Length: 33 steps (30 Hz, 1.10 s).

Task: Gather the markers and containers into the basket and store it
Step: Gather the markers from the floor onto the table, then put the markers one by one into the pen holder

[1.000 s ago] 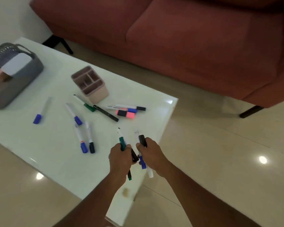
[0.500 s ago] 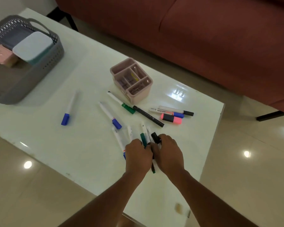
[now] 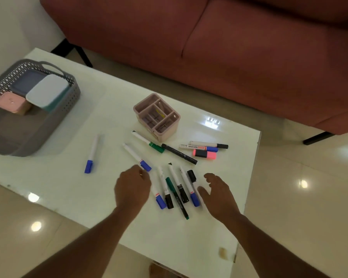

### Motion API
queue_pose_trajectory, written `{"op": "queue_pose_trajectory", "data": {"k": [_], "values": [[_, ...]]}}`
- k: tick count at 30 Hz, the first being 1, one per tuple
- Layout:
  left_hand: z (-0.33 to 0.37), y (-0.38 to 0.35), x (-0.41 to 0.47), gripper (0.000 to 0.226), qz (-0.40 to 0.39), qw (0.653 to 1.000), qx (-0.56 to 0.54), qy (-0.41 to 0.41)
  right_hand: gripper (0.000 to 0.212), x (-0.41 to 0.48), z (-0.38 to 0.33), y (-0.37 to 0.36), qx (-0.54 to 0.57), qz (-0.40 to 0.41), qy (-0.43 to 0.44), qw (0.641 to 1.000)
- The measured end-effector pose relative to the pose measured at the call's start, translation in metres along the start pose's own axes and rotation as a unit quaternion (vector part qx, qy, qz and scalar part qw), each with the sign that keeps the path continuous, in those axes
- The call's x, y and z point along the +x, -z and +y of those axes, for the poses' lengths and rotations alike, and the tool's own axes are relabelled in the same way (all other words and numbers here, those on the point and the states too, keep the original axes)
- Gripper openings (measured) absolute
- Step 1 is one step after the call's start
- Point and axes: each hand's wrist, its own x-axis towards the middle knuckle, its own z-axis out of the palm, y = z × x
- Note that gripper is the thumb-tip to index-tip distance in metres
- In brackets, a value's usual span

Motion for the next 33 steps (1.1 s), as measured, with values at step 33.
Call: {"op": "queue_pose_trajectory", "data": {"k": [33], "values": [[-0.123, 0.033, 0.083, 0.032, -0.222, 0.964, -0.038, -0.141, 0.040, 0.145, -0.288, -0.062, 0.070, -0.038, 0.065, 0.995]]}}
